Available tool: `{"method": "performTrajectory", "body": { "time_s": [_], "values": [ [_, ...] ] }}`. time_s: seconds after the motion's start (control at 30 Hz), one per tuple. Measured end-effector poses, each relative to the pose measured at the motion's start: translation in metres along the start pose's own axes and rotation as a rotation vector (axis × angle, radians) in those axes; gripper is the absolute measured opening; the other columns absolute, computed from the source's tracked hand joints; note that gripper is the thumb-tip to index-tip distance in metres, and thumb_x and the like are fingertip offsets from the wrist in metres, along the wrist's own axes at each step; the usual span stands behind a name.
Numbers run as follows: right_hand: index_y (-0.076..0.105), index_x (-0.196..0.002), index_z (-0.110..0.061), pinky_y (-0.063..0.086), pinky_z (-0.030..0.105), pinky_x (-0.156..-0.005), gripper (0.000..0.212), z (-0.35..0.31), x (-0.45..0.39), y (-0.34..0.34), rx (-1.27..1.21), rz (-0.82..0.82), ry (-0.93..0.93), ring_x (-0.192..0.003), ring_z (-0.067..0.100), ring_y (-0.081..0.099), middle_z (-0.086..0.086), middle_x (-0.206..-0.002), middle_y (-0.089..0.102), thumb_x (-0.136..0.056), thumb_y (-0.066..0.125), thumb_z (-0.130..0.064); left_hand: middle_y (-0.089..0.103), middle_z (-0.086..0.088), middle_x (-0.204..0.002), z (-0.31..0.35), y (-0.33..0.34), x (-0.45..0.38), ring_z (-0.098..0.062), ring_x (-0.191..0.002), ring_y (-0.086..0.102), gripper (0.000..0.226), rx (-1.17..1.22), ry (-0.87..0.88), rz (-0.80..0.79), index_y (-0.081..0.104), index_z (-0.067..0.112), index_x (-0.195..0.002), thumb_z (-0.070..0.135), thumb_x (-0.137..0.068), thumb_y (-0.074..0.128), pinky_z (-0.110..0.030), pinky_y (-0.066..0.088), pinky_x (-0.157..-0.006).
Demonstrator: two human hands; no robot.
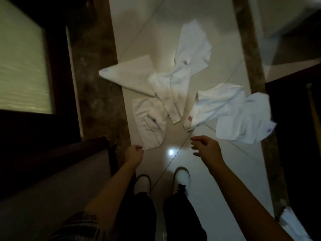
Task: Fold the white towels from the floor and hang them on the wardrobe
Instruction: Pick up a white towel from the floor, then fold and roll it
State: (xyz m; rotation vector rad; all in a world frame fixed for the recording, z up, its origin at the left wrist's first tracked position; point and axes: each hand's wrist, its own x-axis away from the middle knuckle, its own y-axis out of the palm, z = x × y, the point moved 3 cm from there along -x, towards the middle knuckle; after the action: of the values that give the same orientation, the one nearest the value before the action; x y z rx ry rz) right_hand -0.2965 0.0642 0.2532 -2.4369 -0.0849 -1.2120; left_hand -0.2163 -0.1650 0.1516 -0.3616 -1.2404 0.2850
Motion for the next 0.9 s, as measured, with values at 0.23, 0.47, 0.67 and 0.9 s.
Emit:
{"method": "performTrajectory", "body": {
  "time_s": [0.23, 0.47, 0.67, 0.9],
  "values": [
    [0.064, -0.095, -0.009, 0.051, 0.022, -0.062, 0.017, 0.077, -0.088, 0.082, -0.066, -0.065, 0.077, -0.076, 0.016, 0.061, 0.004, -0.082, 0.062, -0.093, 0.050, 0.000, 0.055, -0.021, -0.128, -0.055, 0.049, -0.140, -0.037, -0.115, 0.053, 0.038, 0.090, -0.177, 0.075, 0.056, 0.003, -0.127, 0.011, -0.090, 0.059, -0.045, 0.047, -0.098],
    [0.065, -0.095, -0.013, 0.053, 0.026, -0.068, 0.020, 0.135, -0.152, 0.138, -0.061, -0.091, 0.155, -0.080, 0.016, 0.062, 0.004, -0.086, 0.064, -0.094, 0.047, -0.004, 0.061, -0.014, -0.122, -0.075, 0.100, -0.211, -0.032, -0.110, 0.058, 0.052, 0.004, -0.132, 0.169, 0.058, 0.003, -0.121, 0.033, -0.081, 0.073, -0.037, 0.050, -0.093],
    [0.063, -0.093, -0.011, 0.051, 0.025, -0.067, 0.021, 0.140, -0.162, 0.140, -0.036, -0.103, 0.175, -0.074, 0.015, 0.060, 0.002, -0.080, 0.062, -0.095, 0.044, -0.003, 0.064, -0.006, -0.082, -0.054, 0.124, -0.200, -0.022, -0.081, 0.060, 0.012, 0.121, -0.074, 0.204, 0.067, 0.007, -0.086, 0.020, -0.085, 0.068, -0.025, 0.046, -0.071],
    [0.061, -0.091, -0.012, 0.050, 0.024, -0.062, 0.018, 0.115, -0.118, 0.120, -0.056, -0.220, 0.297, -0.071, 0.016, 0.060, 0.009, -0.087, 0.063, -0.094, 0.046, -0.003, 0.054, -0.011, -0.113, -0.032, 0.118, -0.141, -0.029, -0.102, 0.057, 0.018, 0.135, -0.056, 0.185, 0.057, 0.009, -0.103, 0.010, -0.085, 0.063, -0.027, 0.044, -0.076]
  ]
}}
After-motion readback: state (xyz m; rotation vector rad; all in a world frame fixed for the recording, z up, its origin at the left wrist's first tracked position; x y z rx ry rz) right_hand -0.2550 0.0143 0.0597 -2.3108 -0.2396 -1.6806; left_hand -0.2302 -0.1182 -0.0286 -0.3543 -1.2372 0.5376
